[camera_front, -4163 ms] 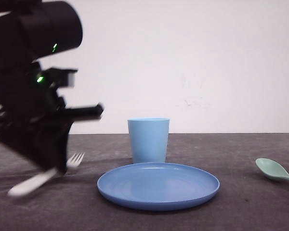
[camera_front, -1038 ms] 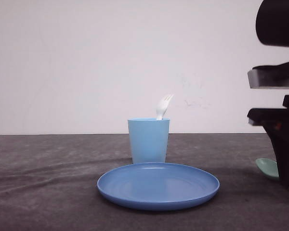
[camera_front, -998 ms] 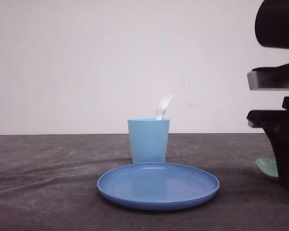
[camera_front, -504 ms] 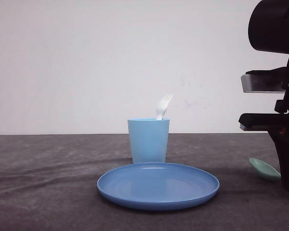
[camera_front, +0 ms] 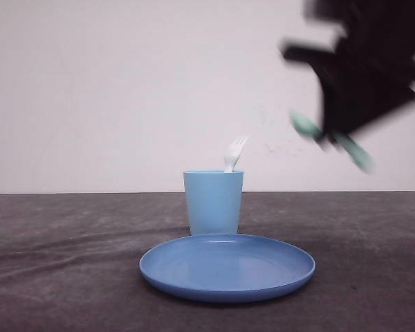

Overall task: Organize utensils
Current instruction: 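Lift the green spoon and carry it over the blue cup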

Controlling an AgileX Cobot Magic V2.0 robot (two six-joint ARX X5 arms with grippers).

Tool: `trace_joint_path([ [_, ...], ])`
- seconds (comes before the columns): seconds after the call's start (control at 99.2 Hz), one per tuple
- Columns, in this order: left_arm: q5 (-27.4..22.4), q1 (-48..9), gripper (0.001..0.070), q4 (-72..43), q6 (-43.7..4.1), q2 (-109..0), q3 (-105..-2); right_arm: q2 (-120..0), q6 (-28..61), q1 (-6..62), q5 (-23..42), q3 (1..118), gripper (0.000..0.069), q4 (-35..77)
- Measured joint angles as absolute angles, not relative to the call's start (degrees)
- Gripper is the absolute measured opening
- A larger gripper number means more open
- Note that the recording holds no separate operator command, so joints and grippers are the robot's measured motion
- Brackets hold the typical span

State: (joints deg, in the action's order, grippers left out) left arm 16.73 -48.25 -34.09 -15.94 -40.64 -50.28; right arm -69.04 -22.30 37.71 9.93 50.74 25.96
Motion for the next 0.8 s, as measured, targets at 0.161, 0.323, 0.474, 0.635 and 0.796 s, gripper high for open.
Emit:
trace_joint_path([
  [0.161, 16.73, -48.25, 0.0348, -34.09, -15.94, -40.64, -50.28, -69.25, -19.20, 41.60, 10.72, 54.94, 0.0078, 14.81],
  [0.323, 16.73, -48.25, 0.0348, -34.09, -15.94, -40.64, -50.30, -73.36, -16.80, 42.85, 10.98, 54.94, 0.0078, 4.54],
  [0.474, 16.73, -48.25, 0.0348, -34.09, -16.60, -40.69, -50.30, -79.44, -15.75, 43.11, 11.44, 54.94, 0.0078, -0.73],
  [0.635, 16.73, -48.25, 0.0348, -34.06, -17.26, -40.71, -50.28, -85.65, -14.11, 43.44, 11.60, 54.94, 0.0078, -5.04],
  [0.796, 16.73, -48.25, 0.0348, -34.11, -17.43, -40.71, -50.28, -89.78, -13.21, 43.57, 11.60, 54.92, 0.0078, -9.37],
])
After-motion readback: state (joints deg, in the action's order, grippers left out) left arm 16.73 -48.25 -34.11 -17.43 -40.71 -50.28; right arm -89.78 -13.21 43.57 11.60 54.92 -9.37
